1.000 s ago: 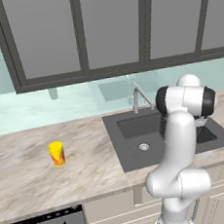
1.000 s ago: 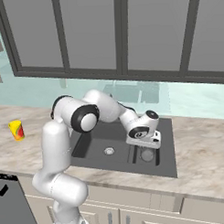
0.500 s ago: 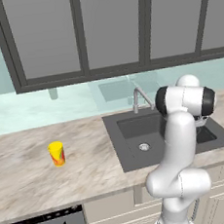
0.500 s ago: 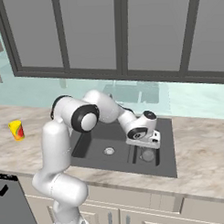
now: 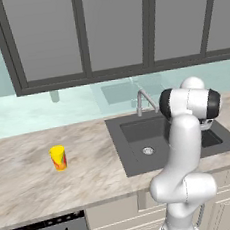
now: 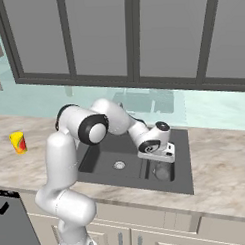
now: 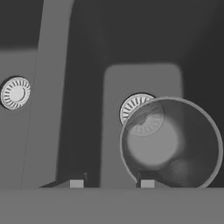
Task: Move any existing items from the left basin to the right basin for drying. Then move the cup from the counter to the left basin of the sink for washing.
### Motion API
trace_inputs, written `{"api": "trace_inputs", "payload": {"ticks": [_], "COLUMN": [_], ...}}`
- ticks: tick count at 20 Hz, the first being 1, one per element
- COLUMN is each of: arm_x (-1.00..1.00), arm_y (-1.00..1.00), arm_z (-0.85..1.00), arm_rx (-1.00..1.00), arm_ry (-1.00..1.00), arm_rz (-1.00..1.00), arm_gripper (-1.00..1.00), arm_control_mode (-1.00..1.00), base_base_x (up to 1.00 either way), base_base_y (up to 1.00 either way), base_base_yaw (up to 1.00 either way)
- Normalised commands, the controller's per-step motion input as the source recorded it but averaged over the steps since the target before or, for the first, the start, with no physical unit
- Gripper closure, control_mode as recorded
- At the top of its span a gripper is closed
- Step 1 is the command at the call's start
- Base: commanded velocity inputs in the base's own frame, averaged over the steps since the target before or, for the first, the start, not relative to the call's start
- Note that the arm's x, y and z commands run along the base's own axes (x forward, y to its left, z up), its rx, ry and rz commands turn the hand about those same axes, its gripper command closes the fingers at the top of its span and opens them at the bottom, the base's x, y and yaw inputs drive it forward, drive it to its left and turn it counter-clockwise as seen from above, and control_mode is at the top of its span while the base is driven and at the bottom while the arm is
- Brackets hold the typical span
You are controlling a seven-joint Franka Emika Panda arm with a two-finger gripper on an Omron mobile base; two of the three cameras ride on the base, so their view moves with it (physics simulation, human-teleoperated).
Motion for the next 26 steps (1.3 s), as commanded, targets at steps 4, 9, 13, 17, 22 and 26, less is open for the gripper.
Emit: {"api": "trace_inputs", "payload": {"ticks": [4,9,13,17,22,26], "arm_x": [0.00,0.00,0.00,0.00,-0.03,-0.03], "arm_y": [-0.14,-0.08,0.00,0.00,0.00,0.10], "arm_z": [0.00,0.02,0.20,0.38,0.48,0.50], "arm_rx": [0.08,0.08,0.07,0.03,0.00,0.00], "arm_ry": [0.00,0.00,0.00,0.00,0.00,0.00], "arm_rz": [0.05,0.04,0.01,0.01,0.00,0.00], "arm_gripper": [-1.00,-1.00,-1.00,-1.00,-1.00,-1.00], "arm_control_mode": [-1.00,-1.00,-1.00,-1.00,-1.00,-1.00], "base_base_x": [0.00,0.00,0.00,0.00,0.00,0.00], "base_base_y": [0.00,0.00,0.00,0.00,0.00,0.00], "base_base_yaw": [0.00,0.00,0.00,0.00,0.00,0.00]}}
